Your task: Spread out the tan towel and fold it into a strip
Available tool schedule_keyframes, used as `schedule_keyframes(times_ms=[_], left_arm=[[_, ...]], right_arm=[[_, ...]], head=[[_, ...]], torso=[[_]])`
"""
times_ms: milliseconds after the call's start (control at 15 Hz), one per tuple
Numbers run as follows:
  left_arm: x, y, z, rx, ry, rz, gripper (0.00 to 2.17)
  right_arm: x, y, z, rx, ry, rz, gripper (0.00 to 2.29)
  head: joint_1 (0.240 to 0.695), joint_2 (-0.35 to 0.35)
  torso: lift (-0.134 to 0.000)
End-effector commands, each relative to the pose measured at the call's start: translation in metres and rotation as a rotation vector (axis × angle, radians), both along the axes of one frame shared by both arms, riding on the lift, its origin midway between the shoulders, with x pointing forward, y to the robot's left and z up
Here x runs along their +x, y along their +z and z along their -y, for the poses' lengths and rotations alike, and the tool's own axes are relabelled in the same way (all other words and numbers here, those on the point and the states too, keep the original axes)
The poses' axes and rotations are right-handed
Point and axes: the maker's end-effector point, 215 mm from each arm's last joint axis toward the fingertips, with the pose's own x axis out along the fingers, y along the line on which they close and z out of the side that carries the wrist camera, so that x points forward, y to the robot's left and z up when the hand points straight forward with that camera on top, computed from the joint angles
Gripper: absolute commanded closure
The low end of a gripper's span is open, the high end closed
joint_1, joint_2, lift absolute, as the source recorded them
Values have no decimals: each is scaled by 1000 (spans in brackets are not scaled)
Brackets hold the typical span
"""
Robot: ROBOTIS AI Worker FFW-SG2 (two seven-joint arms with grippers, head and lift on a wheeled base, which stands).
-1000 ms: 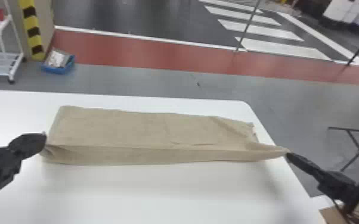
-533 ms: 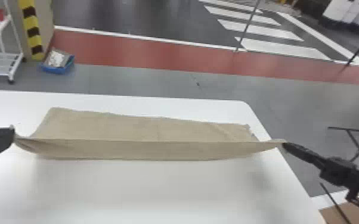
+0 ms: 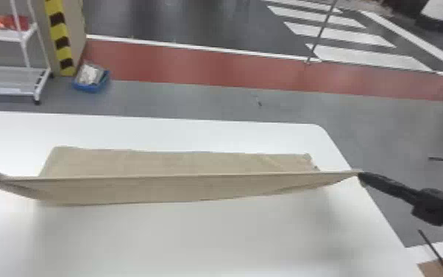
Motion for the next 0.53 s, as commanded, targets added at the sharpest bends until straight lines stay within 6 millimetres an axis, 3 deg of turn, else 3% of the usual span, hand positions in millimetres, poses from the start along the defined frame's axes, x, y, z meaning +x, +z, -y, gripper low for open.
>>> schedule_keyframes(times_ms=[0,133,467], left_arm=[[8,4,8,6,-11,8,1447],[31,-3,24,-8,-34,4,1447],[87,-28,35,-16,-35,-33,1447]], right_arm=[[16,12,-4,17,3,11,1713],[42,6,-6,44,0,2,1713],[99,-11,-9,55,-3,-61,1710]], head=[[695,-268],[695,-267],[695,-254]], torso=[[-124],[-124],[-124]])
